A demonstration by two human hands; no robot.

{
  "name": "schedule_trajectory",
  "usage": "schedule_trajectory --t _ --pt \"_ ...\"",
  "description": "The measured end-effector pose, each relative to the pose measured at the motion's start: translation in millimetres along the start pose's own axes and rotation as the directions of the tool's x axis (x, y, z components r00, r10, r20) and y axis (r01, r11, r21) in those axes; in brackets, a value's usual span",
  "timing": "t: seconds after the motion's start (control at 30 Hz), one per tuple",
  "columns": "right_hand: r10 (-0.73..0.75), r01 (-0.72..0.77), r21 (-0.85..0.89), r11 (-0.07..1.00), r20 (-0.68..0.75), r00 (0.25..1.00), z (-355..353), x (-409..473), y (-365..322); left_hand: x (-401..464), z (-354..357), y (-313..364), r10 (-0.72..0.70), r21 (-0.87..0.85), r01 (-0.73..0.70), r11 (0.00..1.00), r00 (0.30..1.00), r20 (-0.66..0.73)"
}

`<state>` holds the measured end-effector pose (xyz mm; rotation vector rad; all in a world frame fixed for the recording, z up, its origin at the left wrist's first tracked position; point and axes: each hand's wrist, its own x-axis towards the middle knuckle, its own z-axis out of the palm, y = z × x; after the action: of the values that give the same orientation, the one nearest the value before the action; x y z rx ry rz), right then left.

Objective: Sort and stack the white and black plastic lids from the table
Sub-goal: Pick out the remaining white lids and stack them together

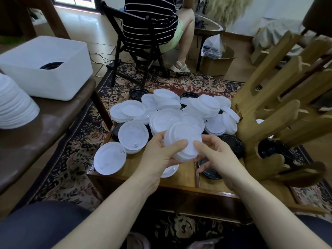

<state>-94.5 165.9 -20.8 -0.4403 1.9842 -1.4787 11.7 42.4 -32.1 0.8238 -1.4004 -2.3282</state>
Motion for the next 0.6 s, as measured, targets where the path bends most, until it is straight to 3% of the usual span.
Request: schedule_trajectory --t 0.13,0.23,0.33,0.4,0.5,0.6 --pt "-0.159 0.160 -0.176 0.971 0.022 0.987 -3 2 0 3 -3 1 -0.020 -0.015 0.020 1.000 1.000 -0.005" --pt "-0.177 0.184 -0.080 0.980 0.093 0.980 1 4 3 5 -7 6 -0.028 -0.008 0.028 1.000 1.000 -0.002" --pt "-0.199 0.206 -0.086 0.975 0.085 0.976 5 10 13 9 -19 22 0.005 -0.055 -0.011 0.998 0.995 -0.099" --pt "-0.259 0.284 -0.237 0.929 0.132 0.957 6 13 23 12 -32 35 0.045 -0.078 -0.060 0.995 0.984 -0.175" --pt "-0.385 0.527 -0.546 0.652 0.360 0.850 11 14 42 11 -47 45 0.055 -0.125 -0.083 0.989 0.975 -0.215" --pt "-0.405 0.683 -0.626 0.377 0.551 0.729 22 17 60 8 -49 45 0.025 -0.173 -0.062 0.983 0.977 -0.211"
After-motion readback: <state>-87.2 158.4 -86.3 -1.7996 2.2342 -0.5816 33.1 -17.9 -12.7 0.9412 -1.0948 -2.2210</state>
